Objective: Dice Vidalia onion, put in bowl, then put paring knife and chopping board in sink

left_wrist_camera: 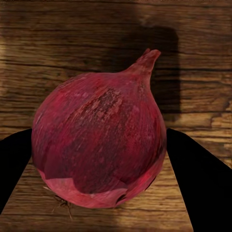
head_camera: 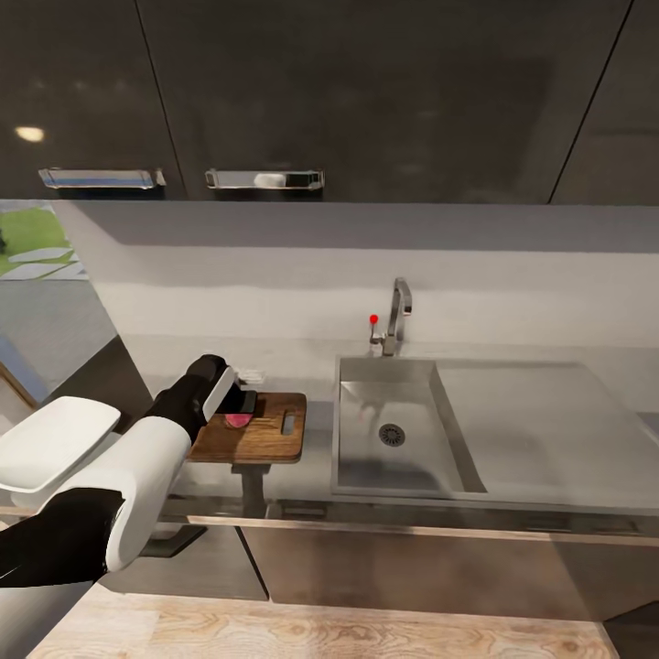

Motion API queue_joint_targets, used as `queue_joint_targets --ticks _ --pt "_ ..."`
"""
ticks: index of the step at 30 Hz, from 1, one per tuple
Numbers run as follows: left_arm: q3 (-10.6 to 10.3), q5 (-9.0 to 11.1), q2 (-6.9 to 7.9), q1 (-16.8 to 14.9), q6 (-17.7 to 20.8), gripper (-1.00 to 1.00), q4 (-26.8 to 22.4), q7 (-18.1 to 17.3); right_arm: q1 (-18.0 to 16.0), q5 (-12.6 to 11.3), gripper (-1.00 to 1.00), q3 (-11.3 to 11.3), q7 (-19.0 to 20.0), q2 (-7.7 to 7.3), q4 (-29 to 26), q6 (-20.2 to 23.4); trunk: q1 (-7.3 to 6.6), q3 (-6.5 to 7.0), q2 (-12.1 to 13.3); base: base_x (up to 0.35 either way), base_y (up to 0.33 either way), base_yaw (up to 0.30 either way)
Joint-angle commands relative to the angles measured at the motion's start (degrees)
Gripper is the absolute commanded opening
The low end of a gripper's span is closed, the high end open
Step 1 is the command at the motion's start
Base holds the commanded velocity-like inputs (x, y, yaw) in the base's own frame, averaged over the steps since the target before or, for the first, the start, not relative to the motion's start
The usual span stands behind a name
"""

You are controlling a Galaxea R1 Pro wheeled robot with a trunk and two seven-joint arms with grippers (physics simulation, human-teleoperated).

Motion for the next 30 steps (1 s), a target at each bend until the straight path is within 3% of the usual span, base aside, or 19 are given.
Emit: queue_joint_targets --ticks 1,29,30 --pt "-0.26 0.59 0.04 -0.02 0.21 -1.00 0.16 0.47 -0.05 0.03 1.00 -0.34 0.08 0.00 0.07 -0.23 0.03 -0.16 -0.10 0.000 0.000 0.000" --pt "-0.25 0.59 0.04 -0.02 0.21 -1.00 0.53 0.46 -0.05 0.03 1.00 -0.33 0.08 0.07 0.12 -0.23 0.03 -0.25 -0.10 0.000 0.000 0.000" --pt "-0.25 0.59 0.04 -0.02 0.21 1.00 0.54 0.46 -0.05 0.03 1.00 -0.33 0.08 0.08 0.10 -0.23 0.03 -0.25 -0.10 0.000 0.000 0.000"
